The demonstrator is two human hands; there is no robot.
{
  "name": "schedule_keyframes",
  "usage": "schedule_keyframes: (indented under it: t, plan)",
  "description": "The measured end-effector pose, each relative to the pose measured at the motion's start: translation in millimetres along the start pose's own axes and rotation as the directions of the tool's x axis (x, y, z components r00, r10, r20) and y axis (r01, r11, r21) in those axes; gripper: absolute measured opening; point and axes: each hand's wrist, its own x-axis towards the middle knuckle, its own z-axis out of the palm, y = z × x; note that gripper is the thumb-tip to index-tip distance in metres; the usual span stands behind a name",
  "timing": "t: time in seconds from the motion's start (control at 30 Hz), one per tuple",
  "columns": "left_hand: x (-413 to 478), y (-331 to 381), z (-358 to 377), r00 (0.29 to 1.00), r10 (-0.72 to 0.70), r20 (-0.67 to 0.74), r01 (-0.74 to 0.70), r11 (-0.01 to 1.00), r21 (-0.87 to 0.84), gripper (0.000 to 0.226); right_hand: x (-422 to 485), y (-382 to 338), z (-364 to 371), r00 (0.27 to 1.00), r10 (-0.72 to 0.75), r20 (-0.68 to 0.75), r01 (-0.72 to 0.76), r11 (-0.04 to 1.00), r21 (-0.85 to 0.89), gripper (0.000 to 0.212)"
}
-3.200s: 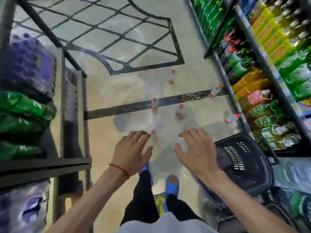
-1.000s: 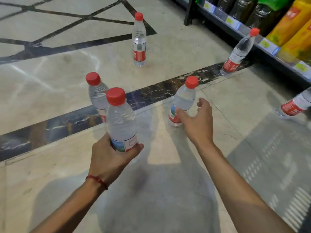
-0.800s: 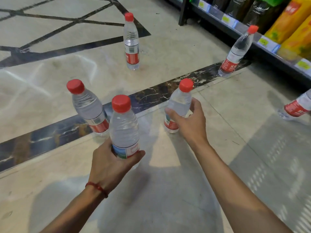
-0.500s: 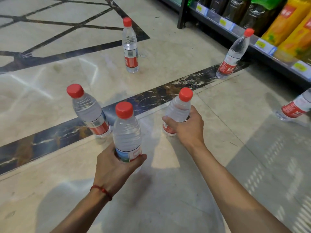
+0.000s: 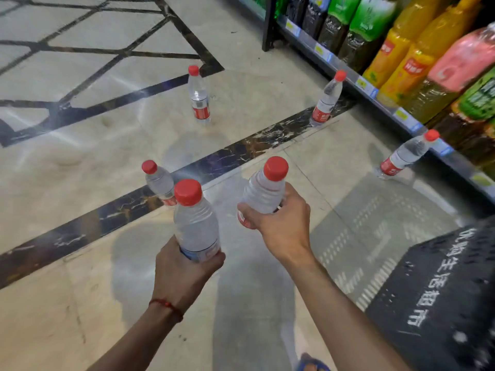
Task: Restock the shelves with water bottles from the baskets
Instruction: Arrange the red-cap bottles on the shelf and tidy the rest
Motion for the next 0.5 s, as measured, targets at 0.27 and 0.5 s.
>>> schedule_keyframes:
  t: [0.27,0.5]
  plan:
    - [-92.1,184.8,-74.2,0.987,-0.024,0.158,0.011,0.996,0.085,0.047,-87.8,-165.8,-124.4,0.995,0.091,-0.034,-0.089,0.994,0.069,0.056]
    - [-152.1,322.2,-112.4,0.929,0.102,0.357,-0.158,0.978,0.133,0.038,-157.5,-287.1,-228.1,0.975,0.147,-0.164,-0.136,0.988,0.077,0.047]
